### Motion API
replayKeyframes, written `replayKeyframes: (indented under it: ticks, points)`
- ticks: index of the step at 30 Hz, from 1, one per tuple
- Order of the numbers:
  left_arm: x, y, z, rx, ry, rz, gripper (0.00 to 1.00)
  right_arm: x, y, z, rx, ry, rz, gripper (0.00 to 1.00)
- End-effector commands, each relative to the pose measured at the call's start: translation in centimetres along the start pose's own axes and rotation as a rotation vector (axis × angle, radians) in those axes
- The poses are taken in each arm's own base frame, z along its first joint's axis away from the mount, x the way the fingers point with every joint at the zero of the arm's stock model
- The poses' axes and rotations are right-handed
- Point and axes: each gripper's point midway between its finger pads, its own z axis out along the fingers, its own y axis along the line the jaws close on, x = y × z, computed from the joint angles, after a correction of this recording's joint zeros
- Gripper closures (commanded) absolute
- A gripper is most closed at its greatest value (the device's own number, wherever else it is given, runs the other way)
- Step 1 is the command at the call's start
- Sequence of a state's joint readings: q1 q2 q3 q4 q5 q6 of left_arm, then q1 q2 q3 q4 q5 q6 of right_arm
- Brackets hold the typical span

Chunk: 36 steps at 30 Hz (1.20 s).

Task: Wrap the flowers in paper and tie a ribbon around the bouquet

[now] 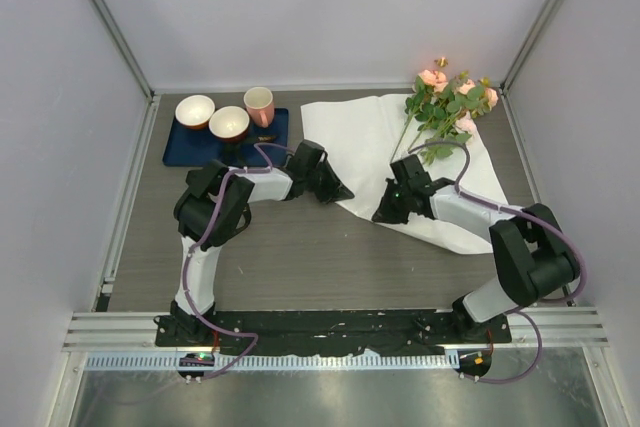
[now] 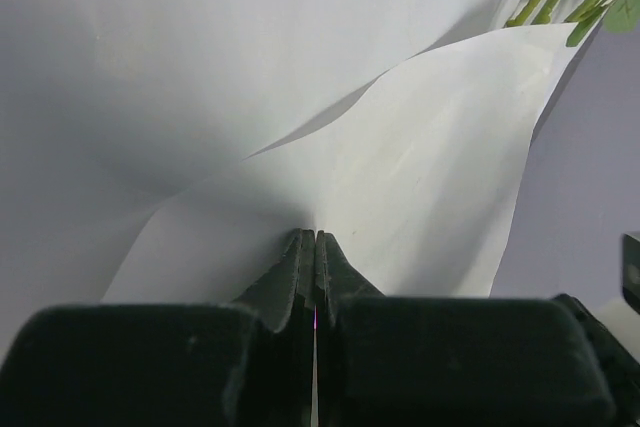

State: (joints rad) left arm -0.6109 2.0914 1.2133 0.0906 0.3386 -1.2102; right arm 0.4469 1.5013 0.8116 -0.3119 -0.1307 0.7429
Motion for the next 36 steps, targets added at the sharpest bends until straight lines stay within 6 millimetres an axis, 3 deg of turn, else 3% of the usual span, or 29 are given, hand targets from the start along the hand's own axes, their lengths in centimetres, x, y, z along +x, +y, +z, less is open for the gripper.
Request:
replayKeyframes:
  ticks: [1, 4, 6, 13, 17, 20, 22, 24, 26, 27, 29, 30, 31, 32, 33, 34, 36]
  points:
    - [1.3, 8.7, 0.7, -0.293, -0.005, -0.067, 1.0, 0.6, -3.7, 1.3, 0.078, 0.001, 0.113, 1.0]
    - [1.5, 9.3, 0.9, -0.31, 0.006, -0.081, 1.0, 2.4, -6.9, 1.5, 0.151, 0.044, 0.174, 1.0]
    - [1.6, 9.7, 0.9, -0.321, 0.01, -0.081, 1.0, 2.5, -8.3, 1.0, 0.179, 0.035, 0.214, 1.0]
    - [1.5, 10.9, 0.9, -0.363, 0.004, -0.095, 1.0, 3.0, -12.8, -2.7, 0.326, -0.018, 0.374, 1.0]
    - [1.6, 11.4, 1.0, -0.374, 0.012, -0.102, 1.0, 2.3, -15.8, -5.6, 0.45, -0.099, 0.481, 1.0]
    - [1.7, 11.5, 1.1, -0.376, 0.017, -0.106, 1.0, 3.6, -19.1, -7.5, 0.591, -0.1, 0.594, 1.0]
    - [1.7, 11.7, 1.1, -0.379, 0.017, -0.108, 1.0, 5.6, -21.3, -8.2, 0.656, -0.063, 0.703, 1.0]
    - [1.8, 11.6, 1.1, -0.374, 0.02, -0.106, 1.0, 6.9, -22.0, -8.3, 0.663, -0.022, 0.758, 1.0]
    - [1.8, 11.6, 1.1, -0.374, 0.022, -0.11, 1.0, 6.9, -22.1, -8.6, 0.661, -0.036, 0.817, 1.0]
    - [1.8, 11.6, 1.2, -0.372, 0.024, -0.11, 1.0, 5.7, -21.9, -9.0, 0.641, -0.093, 0.814, 1.0]
    - [1.8, 11.5, 1.3, -0.362, 0.028, -0.105, 1.0, -0.1, -20.4, -10.2, 0.546, -0.252, 0.638, 1.0]
    - [1.9, 11.4, 1.4, -0.355, 0.035, -0.102, 1.0, -2.1, -19.6, -11.5, 0.541, -0.308, 0.569, 1.0]
    - [1.9, 11.3, 1.4, -0.351, 0.037, -0.1, 1.0, -6.7, -18.5, -14.8, 0.58, -0.455, 0.456, 0.99]
    - [1.9, 11.2, 1.4, -0.347, 0.042, -0.099, 1.0, -7.6, -15.7, -15.3, 0.57, -0.465, 0.313, 0.96]
    - [1.9, 11.0, 1.5, -0.343, 0.044, -0.099, 1.0, -8.9, -14.1, -16.0, 0.569, -0.491, 0.229, 0.93]
    - [1.9, 10.8, 1.4, -0.337, 0.046, -0.097, 1.0, -10.5, -11.7, -15.8, 0.525, -0.495, 0.153, 0.81]
    - [1.8, 10.4, 1.3, -0.329, 0.041, -0.094, 1.0, -10.0, -5.2, -12.6, 0.322, -0.402, -0.042, 0.73]
